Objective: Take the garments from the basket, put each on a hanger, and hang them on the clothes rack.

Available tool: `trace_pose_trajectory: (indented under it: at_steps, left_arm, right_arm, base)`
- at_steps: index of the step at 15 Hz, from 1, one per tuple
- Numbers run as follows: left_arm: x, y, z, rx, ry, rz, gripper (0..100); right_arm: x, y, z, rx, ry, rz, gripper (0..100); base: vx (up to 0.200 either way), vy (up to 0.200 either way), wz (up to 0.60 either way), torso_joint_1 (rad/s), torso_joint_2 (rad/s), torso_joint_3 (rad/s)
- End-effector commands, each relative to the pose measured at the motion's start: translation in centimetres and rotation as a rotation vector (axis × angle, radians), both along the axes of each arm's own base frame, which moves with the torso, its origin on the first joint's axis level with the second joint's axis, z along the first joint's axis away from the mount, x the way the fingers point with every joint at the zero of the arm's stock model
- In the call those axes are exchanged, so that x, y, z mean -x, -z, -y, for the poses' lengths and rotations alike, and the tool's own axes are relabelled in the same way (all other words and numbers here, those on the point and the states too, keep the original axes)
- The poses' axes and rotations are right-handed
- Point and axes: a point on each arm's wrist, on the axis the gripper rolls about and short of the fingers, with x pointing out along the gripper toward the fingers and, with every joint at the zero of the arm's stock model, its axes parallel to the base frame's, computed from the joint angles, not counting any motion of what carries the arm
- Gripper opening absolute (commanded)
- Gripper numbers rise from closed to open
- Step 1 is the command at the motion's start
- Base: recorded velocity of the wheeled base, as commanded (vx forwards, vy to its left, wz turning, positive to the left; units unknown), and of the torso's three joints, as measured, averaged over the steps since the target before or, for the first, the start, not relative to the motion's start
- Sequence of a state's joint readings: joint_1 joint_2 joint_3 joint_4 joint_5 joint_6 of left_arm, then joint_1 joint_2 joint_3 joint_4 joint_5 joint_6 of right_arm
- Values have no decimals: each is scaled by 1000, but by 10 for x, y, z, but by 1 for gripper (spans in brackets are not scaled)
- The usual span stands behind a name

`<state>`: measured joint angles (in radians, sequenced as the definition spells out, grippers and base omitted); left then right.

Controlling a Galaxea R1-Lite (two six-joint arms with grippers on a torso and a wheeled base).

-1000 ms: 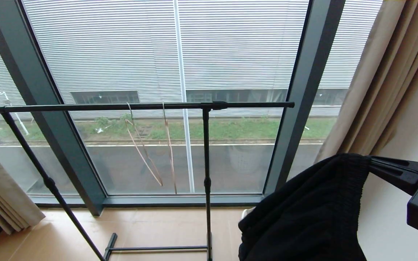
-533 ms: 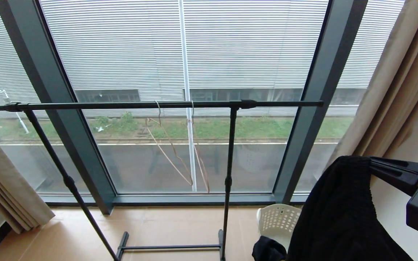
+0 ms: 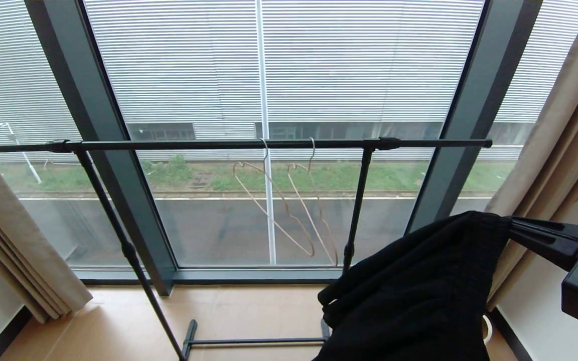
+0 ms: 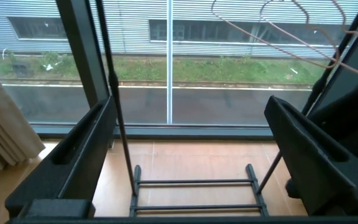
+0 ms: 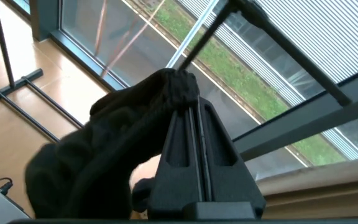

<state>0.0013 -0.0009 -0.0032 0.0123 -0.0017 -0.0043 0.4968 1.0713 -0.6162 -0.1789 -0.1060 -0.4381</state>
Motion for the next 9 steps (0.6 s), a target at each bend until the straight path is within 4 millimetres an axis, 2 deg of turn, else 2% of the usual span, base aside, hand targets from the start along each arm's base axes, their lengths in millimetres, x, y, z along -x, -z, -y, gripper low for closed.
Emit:
trace_pose_trajectory:
  at_steps: [1, 4, 5, 9]
  left_arm:
    - [0, 0, 0, 0, 0, -1, 100]
    - [0, 0, 0, 0, 0, -1, 100]
    - [0, 0, 0, 0, 0, -1, 100]
    - [0, 0, 0, 0, 0, -1, 100]
  right_arm:
    - [0, 1, 0, 3, 0, -4, 0]
    - [-1, 1, 0, 3, 0, -5, 0]
    - [-1, 1, 0, 3, 0, -5, 0]
    - [0, 2, 0, 5, 0, -8, 0]
  base:
    - [-200, 0, 0, 17, 7, -2]
    - [-200, 0, 0, 6, 6, -1]
    - [-200, 200, 0, 7, -2, 12]
    - [0, 200, 0, -5, -5, 5]
